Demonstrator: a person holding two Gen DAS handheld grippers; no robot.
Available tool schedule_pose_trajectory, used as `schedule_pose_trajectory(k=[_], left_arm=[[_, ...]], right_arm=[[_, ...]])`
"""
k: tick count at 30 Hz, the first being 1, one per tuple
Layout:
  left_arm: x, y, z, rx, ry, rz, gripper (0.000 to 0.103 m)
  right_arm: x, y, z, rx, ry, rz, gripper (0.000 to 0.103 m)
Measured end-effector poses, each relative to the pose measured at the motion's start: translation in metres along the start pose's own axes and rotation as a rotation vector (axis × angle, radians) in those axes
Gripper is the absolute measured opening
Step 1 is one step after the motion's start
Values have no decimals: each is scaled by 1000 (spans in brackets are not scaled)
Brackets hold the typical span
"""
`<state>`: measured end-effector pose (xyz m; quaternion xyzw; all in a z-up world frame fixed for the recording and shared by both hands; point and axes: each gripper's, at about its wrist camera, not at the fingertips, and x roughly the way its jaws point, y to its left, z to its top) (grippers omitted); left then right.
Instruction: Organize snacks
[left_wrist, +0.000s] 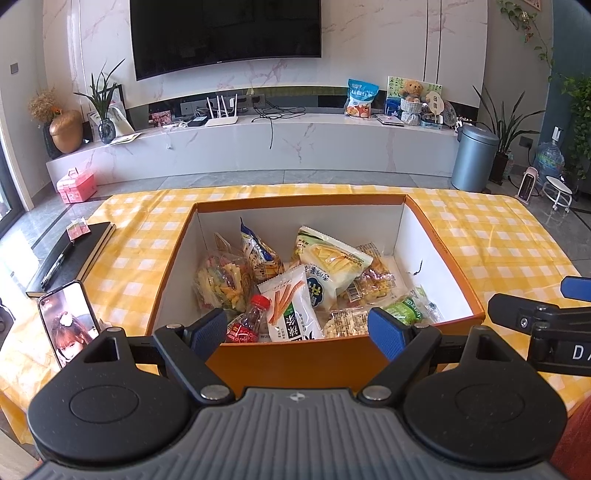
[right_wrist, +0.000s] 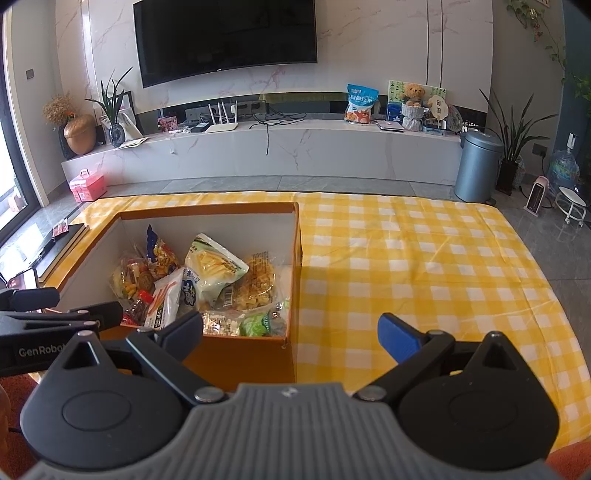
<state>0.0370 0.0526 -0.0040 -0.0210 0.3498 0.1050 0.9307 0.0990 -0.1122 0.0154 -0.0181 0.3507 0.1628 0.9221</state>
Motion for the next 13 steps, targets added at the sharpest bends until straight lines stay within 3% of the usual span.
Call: schedule_pose_trajectory(k=[13], left_arm=[[-5,-4,0,13,-33,-1,101]], right_arm=[[-2,0,-3,2,1,3,98]])
